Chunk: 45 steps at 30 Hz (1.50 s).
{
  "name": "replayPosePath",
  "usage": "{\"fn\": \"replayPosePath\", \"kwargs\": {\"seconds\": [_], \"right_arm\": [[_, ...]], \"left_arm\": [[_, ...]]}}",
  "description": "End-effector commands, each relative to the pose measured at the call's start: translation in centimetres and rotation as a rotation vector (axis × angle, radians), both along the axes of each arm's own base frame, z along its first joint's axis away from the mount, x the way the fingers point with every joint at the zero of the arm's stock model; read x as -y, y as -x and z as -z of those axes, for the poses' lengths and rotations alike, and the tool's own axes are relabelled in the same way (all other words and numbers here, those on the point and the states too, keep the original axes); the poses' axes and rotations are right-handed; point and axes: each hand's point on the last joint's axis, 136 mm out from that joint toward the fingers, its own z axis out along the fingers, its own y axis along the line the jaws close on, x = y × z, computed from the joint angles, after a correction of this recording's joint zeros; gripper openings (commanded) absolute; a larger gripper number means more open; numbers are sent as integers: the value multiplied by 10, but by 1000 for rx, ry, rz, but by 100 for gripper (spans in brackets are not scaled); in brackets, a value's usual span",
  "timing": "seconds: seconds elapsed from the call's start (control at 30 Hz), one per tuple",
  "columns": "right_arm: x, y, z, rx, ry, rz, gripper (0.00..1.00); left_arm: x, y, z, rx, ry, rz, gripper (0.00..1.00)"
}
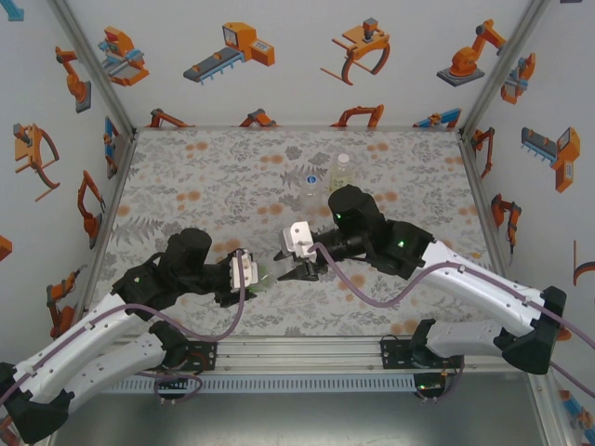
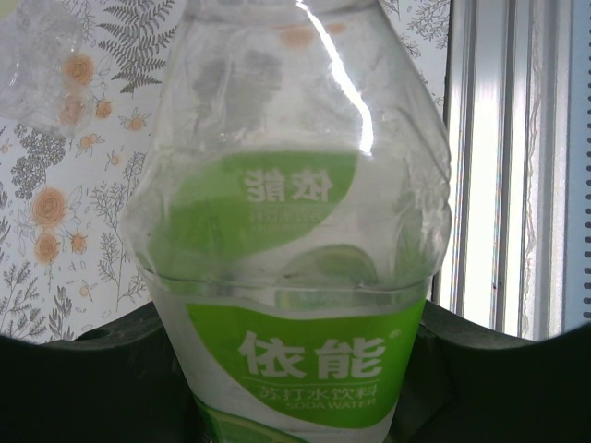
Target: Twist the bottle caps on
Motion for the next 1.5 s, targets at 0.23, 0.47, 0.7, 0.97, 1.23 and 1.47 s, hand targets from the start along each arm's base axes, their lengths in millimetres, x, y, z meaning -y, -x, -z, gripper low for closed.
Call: {"fn": "replayPosePath", "kwargs": {"seconds": [0.23,0.47,0.7,0.97,1.23,1.47], "right_arm": [[-5,-2,-2,-57,-29,40,32],[-7,-50,0,-509,-85,463,8],[13,-91,37,-1260,-104,963,0],[10,-94,56,-1571,-102,1104,0],[11,-91,5,-1197,-172,932,47],[31,-85,-29,-792,-216,835,56]], "left_arm": [[3,2,-13,28,33,23,0],[1,-2,-15,43,31,2,0],[2,-3,-13,39,22,-2,0],[3,-3,-13,36,22,3,0],[3,-1,-13,32,26,10,0],[5,4,-14,16,36,42,0]]}}
